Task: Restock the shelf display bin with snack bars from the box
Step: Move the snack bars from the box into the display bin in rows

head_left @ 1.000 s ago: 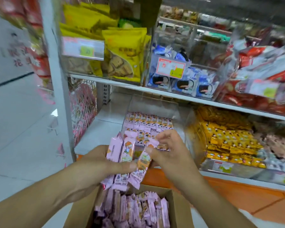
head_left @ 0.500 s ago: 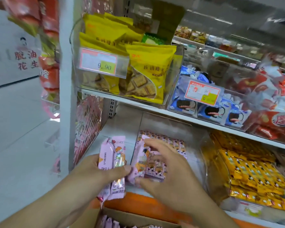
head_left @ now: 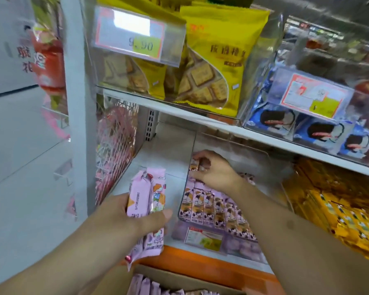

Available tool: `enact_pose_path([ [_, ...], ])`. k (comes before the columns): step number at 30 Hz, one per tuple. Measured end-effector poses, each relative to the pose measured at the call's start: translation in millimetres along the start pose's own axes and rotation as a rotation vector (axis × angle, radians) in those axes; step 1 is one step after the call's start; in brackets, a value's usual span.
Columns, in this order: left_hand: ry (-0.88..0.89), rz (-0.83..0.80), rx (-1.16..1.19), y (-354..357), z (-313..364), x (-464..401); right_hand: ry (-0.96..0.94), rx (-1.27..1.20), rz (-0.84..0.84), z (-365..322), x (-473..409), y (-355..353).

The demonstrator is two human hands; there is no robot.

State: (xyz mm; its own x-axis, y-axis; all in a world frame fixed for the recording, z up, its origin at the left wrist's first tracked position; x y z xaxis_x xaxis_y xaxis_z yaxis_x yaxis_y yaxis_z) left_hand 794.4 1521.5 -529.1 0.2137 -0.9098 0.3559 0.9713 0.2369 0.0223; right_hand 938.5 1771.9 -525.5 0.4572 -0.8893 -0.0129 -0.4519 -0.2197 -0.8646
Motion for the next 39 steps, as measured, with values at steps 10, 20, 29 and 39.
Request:
enact_pose_path([
  [10, 0.077, -0.142, 0.034, 28, 14, 20, -0.113, -0.42, 0.072, -77, 141, -52],
  [20, 0.128, -0.207, 0.001, 55, 26, 50, 0.014, -0.709, 0.057, -65, 210, -64],
  [29, 0.076, -0.087, 0.113, 49, 20, 37, -0.32, -0.058, 0.032, -97, 230, -58],
  [39, 0.015, -0.05, 0.038, 39, 15, 23, 0.005, -0.074, 0.087, -20, 132, -61],
])
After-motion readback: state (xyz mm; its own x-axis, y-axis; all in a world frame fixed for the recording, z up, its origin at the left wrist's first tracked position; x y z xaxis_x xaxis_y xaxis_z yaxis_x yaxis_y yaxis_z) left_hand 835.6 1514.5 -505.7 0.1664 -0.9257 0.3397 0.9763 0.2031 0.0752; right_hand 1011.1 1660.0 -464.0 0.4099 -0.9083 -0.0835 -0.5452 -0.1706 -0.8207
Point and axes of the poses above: each hand's wrist, its own x-axis away from the middle knuckle, its own y-axis out of the palm, z = x × y, the point moved 10 cm from there along -x, towards the middle knuckle, and after that the axes turned 4 degrees about x, right-handed, at the moved point
